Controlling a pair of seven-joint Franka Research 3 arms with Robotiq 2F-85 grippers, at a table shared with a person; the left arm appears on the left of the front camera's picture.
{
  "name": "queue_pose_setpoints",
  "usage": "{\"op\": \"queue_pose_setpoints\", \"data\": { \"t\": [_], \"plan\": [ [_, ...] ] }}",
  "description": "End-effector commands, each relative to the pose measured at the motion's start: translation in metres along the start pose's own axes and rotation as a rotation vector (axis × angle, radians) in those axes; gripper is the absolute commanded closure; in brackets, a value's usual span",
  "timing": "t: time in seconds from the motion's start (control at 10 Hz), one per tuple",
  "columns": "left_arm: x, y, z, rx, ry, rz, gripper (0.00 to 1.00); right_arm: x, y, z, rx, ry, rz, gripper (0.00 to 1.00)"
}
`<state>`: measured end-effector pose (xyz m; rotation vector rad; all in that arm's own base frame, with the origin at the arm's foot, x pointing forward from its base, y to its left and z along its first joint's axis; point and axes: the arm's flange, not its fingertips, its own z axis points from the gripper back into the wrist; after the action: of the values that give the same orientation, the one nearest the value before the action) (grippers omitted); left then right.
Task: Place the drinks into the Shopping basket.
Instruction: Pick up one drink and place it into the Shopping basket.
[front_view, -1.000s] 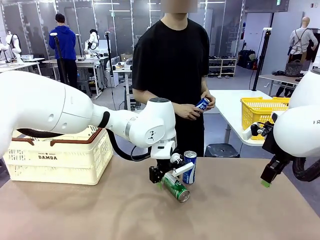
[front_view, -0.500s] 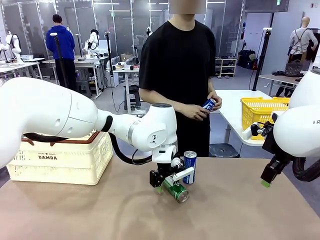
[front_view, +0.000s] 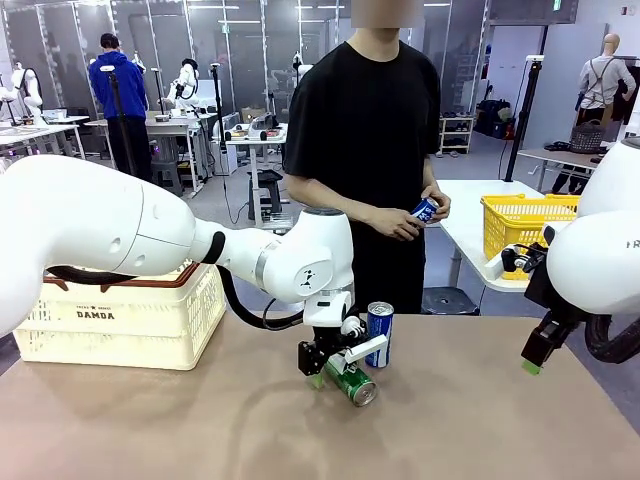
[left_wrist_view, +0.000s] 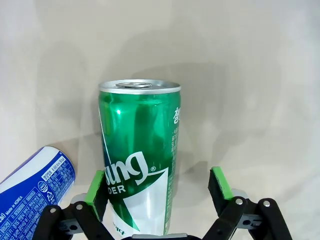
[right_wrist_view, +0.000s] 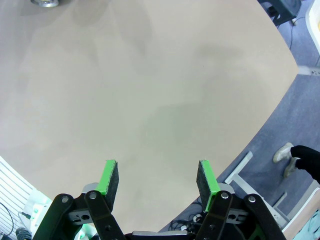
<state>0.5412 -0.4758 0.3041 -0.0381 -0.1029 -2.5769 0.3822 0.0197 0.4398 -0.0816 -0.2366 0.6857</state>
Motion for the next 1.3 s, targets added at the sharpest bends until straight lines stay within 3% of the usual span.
{"op": "queue_pose_setpoints", "data": {
  "t": [0.0, 0.2, 0.9, 1.1, 1.2],
  "plan": [
    [-0.003, -0.003, 0.002, -0.016, -0.041, 0.0, 0.0, -0.002, -0.001, 0.0, 0.002, -0.002, -0.004, 0.21],
    [-0.006, -0.004, 0.001, 0.008, -0.048, 0.01, 0.14, -0.002, -0.001, 0.0, 0.002, -0.002, -0.004, 0.21],
    [0.0, -0.011, -0.002, 0.014, -0.11, 0.103, 0.84, -0.002, -0.001, 0.0, 0.002, -0.002, -0.004, 0.21],
    [0.003, -0.015, 0.001, 0.032, -0.108, 0.164, 1.0, -0.002, -0.001, 0.0, 0.002, -0.002, -0.004, 0.21],
    [0.004, -0.02, 0.008, 0.014, -0.086, 0.216, 1.0, -0.002, -0.001, 0.0, 0.002, -0.002, -0.004, 0.21]
  ]
}}
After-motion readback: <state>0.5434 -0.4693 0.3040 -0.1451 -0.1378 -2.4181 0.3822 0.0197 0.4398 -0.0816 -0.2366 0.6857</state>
